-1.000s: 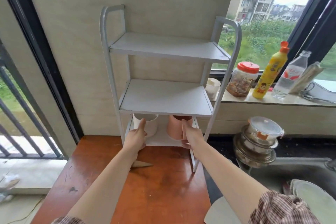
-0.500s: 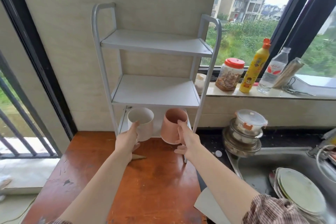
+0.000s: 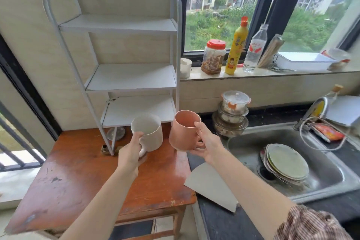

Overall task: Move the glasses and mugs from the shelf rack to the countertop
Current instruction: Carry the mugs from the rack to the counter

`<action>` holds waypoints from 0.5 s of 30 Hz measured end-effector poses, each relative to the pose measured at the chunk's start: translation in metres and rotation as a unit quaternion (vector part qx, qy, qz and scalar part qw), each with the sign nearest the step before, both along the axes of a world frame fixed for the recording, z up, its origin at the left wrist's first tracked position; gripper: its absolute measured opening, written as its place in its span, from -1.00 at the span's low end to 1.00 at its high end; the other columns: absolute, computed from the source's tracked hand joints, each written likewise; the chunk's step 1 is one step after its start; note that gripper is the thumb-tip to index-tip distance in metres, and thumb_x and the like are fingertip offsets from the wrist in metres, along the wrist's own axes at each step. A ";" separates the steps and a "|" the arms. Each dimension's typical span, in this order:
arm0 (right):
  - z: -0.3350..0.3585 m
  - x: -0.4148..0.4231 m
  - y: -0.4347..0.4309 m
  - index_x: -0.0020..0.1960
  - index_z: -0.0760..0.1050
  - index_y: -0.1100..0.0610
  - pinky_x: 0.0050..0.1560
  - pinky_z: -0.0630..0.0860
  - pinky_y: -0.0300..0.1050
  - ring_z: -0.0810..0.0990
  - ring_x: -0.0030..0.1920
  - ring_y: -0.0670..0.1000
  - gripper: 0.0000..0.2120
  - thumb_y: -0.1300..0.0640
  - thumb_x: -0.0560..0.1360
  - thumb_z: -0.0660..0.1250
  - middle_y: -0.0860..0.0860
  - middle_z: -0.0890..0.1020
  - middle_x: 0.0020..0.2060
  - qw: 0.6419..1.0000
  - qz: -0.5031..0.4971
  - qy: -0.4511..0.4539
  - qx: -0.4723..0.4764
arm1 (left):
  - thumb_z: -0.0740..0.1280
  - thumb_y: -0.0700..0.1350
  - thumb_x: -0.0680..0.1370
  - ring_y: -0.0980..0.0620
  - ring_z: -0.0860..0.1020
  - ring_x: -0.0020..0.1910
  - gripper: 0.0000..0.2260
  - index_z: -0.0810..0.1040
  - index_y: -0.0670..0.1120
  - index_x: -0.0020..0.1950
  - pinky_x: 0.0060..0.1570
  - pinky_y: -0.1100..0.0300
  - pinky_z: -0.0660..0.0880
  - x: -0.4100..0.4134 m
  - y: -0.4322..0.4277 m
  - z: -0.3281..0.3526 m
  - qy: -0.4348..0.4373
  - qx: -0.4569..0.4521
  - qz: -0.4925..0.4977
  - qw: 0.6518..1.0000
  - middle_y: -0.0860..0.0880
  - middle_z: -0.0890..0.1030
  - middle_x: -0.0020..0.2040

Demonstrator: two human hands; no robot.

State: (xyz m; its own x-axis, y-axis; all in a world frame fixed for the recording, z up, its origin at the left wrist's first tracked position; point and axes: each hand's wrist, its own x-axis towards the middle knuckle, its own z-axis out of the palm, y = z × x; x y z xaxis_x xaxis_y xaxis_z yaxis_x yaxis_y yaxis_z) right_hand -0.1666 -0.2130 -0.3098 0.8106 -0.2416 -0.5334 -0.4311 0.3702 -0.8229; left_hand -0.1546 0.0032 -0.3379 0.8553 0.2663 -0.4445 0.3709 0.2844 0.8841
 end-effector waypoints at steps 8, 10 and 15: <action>-0.014 -0.114 -0.131 -0.06 0.53 0.17 -0.08 0.59 0.12 0.55 -0.12 0.12 -0.67 -0.07 0.38 0.45 0.10 0.56 -0.10 0.996 -0.089 0.026 -0.012 | 0.38 0.07 0.37 -0.05 0.55 -0.32 -0.68 0.57 -0.18 -0.11 -0.24 0.08 0.54 -0.078 -0.134 -0.007 -0.005 0.033 -0.125 0.992 -0.12 0.59 -0.25; -0.018 -0.152 -0.168 -0.10 0.54 0.15 -0.09 0.60 0.11 0.54 -0.12 0.09 -0.72 -0.05 0.37 0.45 0.08 0.58 -0.10 0.992 -0.119 0.027 -0.008 | 0.38 0.07 0.35 -0.03 0.49 -0.42 -0.67 0.52 -0.18 -0.10 -0.35 0.15 0.48 -0.103 -0.177 -0.011 0.005 0.013 -0.159 0.987 -0.11 0.50 -0.32; -0.025 -0.254 -0.261 -0.09 0.53 0.11 -0.22 0.62 0.06 0.56 -0.10 0.05 -0.75 -0.03 0.37 0.46 -0.04 0.63 -0.10 0.979 -0.200 0.020 -0.024 | 0.28 0.10 0.43 0.03 0.45 -0.44 -0.74 0.47 -0.10 -0.20 -0.37 0.22 0.44 -0.168 -0.288 -0.023 0.027 0.010 -0.264 0.964 -0.12 0.44 -0.29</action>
State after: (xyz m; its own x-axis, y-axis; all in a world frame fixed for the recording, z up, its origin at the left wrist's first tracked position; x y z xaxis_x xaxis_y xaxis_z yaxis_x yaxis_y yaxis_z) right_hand -0.4210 -0.4740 -0.3345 0.6249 -0.5605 -0.5435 -0.2928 0.4771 -0.8286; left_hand -0.3228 -0.2845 -0.3606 0.8498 -0.1911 -0.4912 0.5046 0.0257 0.8629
